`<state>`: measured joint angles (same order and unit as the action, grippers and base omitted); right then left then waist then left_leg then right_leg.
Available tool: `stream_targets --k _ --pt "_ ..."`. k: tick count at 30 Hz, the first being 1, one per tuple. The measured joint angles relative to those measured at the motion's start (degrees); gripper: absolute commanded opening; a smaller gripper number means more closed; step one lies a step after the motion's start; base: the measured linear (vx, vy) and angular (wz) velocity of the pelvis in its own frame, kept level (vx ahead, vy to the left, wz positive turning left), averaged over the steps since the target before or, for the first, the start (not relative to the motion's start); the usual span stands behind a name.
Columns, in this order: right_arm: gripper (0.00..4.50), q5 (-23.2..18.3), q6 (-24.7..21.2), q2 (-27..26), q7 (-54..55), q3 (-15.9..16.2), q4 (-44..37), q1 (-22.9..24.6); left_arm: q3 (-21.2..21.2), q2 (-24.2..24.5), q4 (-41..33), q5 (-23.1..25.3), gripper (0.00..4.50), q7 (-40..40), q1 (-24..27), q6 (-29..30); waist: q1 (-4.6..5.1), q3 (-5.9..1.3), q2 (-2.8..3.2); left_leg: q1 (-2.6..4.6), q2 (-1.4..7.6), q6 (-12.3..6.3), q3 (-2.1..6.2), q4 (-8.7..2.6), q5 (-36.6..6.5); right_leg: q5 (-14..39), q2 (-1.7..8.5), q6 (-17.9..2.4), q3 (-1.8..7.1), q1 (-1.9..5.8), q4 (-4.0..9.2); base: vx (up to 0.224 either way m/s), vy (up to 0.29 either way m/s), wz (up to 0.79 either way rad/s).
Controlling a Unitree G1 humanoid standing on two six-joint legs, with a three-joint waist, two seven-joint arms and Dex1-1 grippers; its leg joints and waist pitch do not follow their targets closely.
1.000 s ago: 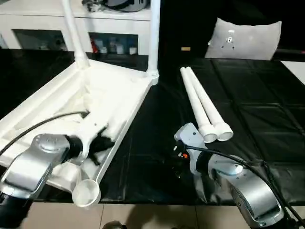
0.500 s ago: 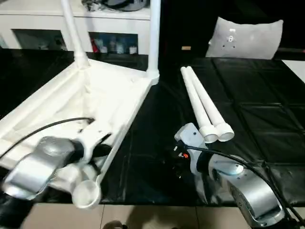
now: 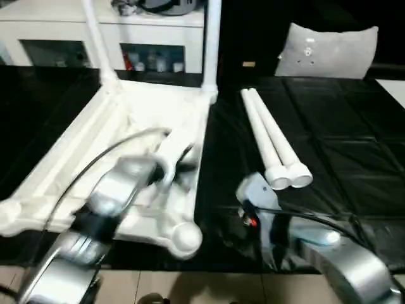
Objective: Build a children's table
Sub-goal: Rotate table base
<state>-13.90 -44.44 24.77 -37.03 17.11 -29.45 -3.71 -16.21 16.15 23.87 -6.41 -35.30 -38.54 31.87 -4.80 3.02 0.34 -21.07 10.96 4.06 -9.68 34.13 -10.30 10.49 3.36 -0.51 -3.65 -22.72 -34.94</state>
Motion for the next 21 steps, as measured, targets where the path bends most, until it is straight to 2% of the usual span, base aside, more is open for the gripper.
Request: stream_targets --k 5,8,12,16,19,21 --pt "4.50 -0.20 -0.67 0.46 -0.33 -0.64 -0.44 1.01 1.15 1.37 -1.11 -0.46 0.05 -1.53 0.64 -2.30 0.03 0.01 0.04 -0.03 0.02 0.00 -0.01 -0.01 0.00 0.01 0.00 -0.02 0.00 -0.05 0.00 0.000 0.000 0.00" --pt "4.50 -1.53 -1.13 0.74 -0.67 -0.90 -1.70 1.05 2.54 5.94 -9.54 -2.95 0.05 -6.63 5.50 -2.23 0.36 0.01 0.05 0.00 0.05 0.00 -0.02 -0.03 -0.01 0.04 -0.02 -0.05 -0.01 -0.06 -0.03 0.000 0.000 0.00" --pt "4.50 -2.97 -1.20 0.78 -1.96 -0.52 -1.86 0.80 2.94 11.16 -17.41 -5.19 0.05 -11.57 9.25 -0.66 -0.12 0.02 0.06 0.03 0.04 0.00 -0.02 -0.03 0.00 0.03 0.00 -0.05 0.00 -0.04 -0.05 0.000 0.000 0.00" --pt "4.50 -2.55 -1.13 0.38 -3.10 3.05 -1.10 -1.32 3.55 21.68 -30.50 -9.41 0.05 -19.38 17.14 3.96 0.38 0.04 0.03 0.07 0.05 0.01 -0.02 -0.04 0.00 0.04 -0.01 -0.04 0.00 -0.10 -0.10 0.000 0.000 0.00" --pt "4.50 1.10 -0.38 -0.96 -1.37 6.33 3.16 -5.88 4.10 29.76 -39.83 -12.10 0.05 -24.93 23.04 7.86 1.07 0.09 -0.02 0.08 0.02 0.01 -0.02 -0.06 0.00 0.04 0.00 -0.04 0.02 -0.12 -0.11 0.000 0.000 0.00" --pt "4.50 3.08 0.28 -1.72 -0.28 7.77 5.59 -8.25 4.19 32.49 -42.68 -12.36 0.05 -26.43 25.07 8.79 0.99 0.11 -0.04 0.09 -0.01 0.01 -0.02 -0.06 0.00 0.04 0.02 -0.04 0.03 -0.08 -0.10 0.000 0.000 0.00"
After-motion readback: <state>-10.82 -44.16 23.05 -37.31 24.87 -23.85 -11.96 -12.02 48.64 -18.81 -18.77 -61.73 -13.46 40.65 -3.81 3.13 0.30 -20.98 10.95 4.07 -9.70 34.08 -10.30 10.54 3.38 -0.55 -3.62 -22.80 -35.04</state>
